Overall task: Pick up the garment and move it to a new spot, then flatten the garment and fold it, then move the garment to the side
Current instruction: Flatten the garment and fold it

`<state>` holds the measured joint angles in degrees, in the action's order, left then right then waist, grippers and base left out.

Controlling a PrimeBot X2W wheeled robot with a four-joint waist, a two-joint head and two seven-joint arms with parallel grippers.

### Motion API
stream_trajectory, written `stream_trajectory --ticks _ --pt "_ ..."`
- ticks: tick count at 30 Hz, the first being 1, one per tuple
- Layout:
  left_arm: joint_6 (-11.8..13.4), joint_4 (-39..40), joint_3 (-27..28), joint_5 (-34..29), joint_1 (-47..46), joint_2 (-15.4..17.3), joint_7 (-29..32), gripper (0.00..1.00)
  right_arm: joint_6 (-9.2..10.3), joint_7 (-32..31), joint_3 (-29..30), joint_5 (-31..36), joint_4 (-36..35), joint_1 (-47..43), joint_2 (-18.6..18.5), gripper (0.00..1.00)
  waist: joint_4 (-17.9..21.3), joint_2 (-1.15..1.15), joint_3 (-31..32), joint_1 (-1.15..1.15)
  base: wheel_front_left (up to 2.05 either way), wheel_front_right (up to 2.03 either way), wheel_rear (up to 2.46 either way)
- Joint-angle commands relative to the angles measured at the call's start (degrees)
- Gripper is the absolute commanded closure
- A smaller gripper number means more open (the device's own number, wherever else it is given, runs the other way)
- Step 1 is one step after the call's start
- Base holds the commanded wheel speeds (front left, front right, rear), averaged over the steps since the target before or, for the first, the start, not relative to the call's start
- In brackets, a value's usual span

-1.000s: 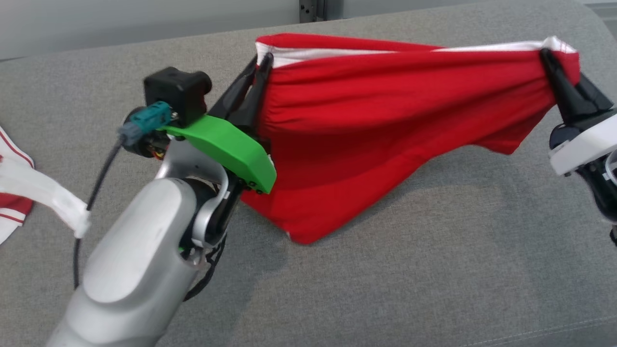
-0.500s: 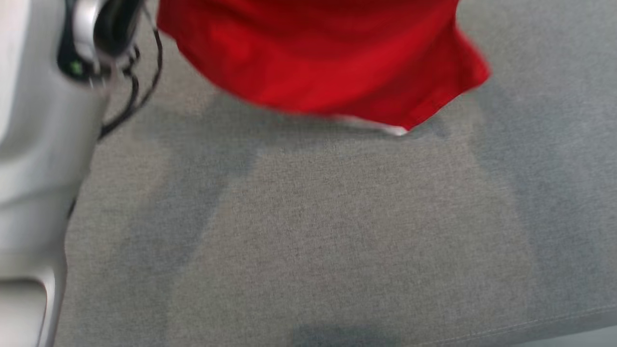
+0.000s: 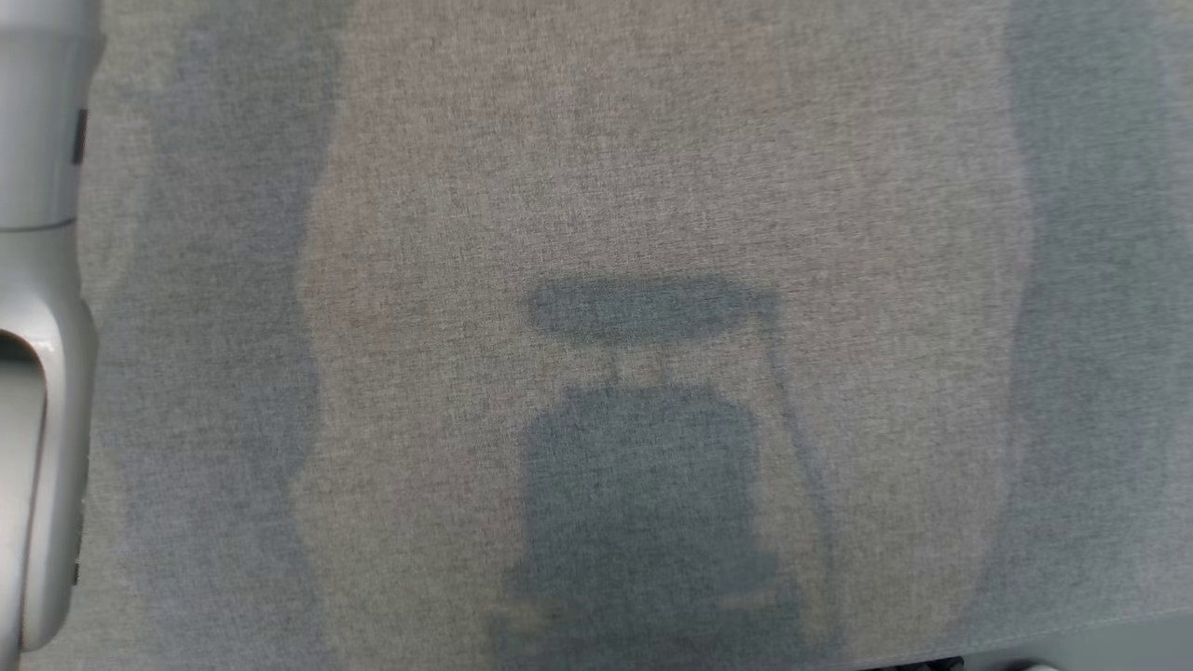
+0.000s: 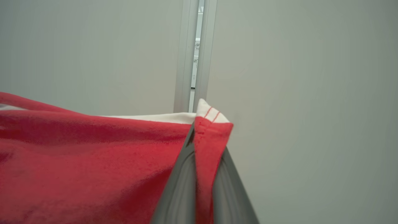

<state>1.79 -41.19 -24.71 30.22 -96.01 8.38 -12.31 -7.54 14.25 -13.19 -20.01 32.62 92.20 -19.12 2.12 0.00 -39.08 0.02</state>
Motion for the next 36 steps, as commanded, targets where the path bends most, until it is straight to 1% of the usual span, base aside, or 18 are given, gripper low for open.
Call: stream_trajectory --ticks 1,3,5,6,7,11,13,15,17,18,19,20,22,26,28,29,32,36 --pt "-1.3 -1.4 -0.2 0.1 1.4 -0.1 -1.2 1.0 0.1 0.7 -1.3 -0.7 -0.4 -2.1 -0.7 1.0 -0.6 0.0 -4.7 -0.02 0.0 0.0 0.0" --pt "-3.3 -2.9 -0.6 0.2 5.1 -0.8 -2.3 1.0 0.1 1.0 -2.8 -3.1 -3.4 -6.0 -1.4 1.0 -0.8 0.0 -4.5 -0.02 0.0 0.0 0.0" --pt "-5.1 -2.6 -1.0 -0.2 10.3 -1.0 -2.9 1.0 0.09 0.9 -3.9 -4.0 -9.2 -12.3 -2.9 1.0 -1.0 0.0 -3.2 -0.02 0.0 0.0 0.0" --pt "-6.0 -1.2 -1.1 -0.7 13.0 -0.8 -3.0 1.0 0.09 1.0 -4.8 -4.6 -12.4 -16.2 -3.8 1.0 -1.0 0.0 -2.6 -0.02 0.0 0.0 0.0" --pt "-6.4 0.9 -0.9 -1.3 15.5 -0.3 -3.0 1.0 0.09 1.0 -5.0 -5.2 -15.6 -19.4 -4.6 1.0 -1.0 0.0 -2.2 -0.02 0.0 0.0 0.0" --pt "-7.7 11.3 1.6 -1.7 33.6 0.4 -2.8 1.0 0.09 1.0 -3.9 -6.5 -28.8 -37.3 -8.5 1.0 -1.5 0.0 1.3 -0.02 0.0 0.0 0.0" --pt "-7.9 16.8 2.7 -2.1 42.8 1.0 -2.8 1.0 0.06 1.0 -3.9 -6.1 -34.1 -46.7 -10.4 1.0 -1.7 0.0 5.1 -0.02 0.0 0.0 0.0" --pt "-7.8 21.4 4.1 -1.7 52.0 1.4 -2.8 1.0 0.09 1.0 -2.4 -6.3 -38.6 -54.8 -11.0 1.0 -1.8 0.0 9.2 -0.02 0.0 0.0 0.0" --pt "-6.9 25.3 5.3 -1.7 60.3 2.1 -2.8 1.0 0.07 1.0 -3.0 -5.5 -42.2 -62.3 -11.9 1.0 -1.7 0.0 13.2 -0.02 0.0 0.0 0.0" --pt "-6.5 27.0 5.9 -1.3 64.7 2.6 -2.8 1.0 0.1 1.0 -3.1 -6.0 -43.5 -65.8 -11.7 1.0 -1.4 0.0 15.4 -0.02 0.0 0.0 0.0" --pt "-5.8 28.8 6.7 -0.2 68.9 2.7 -2.8 1.0 0.09 1.0 -3.7 -6.0 -44.7 -69.0 -12.1 1.0 -1.1 0.0 17.5 -0.02 0.0 0.0 0.0" --pt "-4.6 32.4 8.1 1.2 76.4 3.1 -2.8 1.0 0.11 1.0 -4.6 -5.6 -46.1 -74.9 -13.3 1.0 -0.8 0.0 21.2 -0.02 0.0 0.0 0.0" --pt "-3.3 35.9 9.3 3.5 83.8 3.0 -2.8 1.0 0.11 1.0 -4.6 -5.6 -46.4 -80.6 -14.0 1.0 -0.9 0.0 24.5 -0.02 0.0 0.0 0.0" --pt "0.1 43.6 11.5 6.7 95.7 3.2 -1.7 1.0 0.17 1.0 -3.4 -6.5 -46.6 -90.1 -15.0 1.0 -1.4 0.0 28.2 -0.02 0.0 0.0 0.0" --pt "1.7 47.8 12.0 7.9 100.3 3.1 -0.9 1.0 0.19 1.0 -1.8 -7.4 -46.7 -94.1 -14.4 1.0 -1.9 0.0 28.9 -0.02 0.0 0.0 0.0" --pt "3.0 51.7 11.8 8.2 103.5 3.3 0.6 1.0 0.2 1.0 -0.3 -8.3 -47.3 -96.5 -13.9 1.0 -2.5 0.0 28.5 -0.02 0.0 0.0 0.0" --pt "3.9 55.2 10.7 8.1 104.2 3.4 2.8 1.0 0.18 1.0 -1.1 -9.5 -47.1 -96.1 -14.6 1.0 -3.1 0.0 27.3 -0.02 0.0 0.0 0.0" --pt "4.6 55.6 8.5 7.2 99.4 2.5 6.1 1.0 0.13 1.0 -4.6 -11.4 -45.4 -90.3 -17.0 1.0 -3.9 0.0 24.2 -0.02 0.0 0.0 0.0"
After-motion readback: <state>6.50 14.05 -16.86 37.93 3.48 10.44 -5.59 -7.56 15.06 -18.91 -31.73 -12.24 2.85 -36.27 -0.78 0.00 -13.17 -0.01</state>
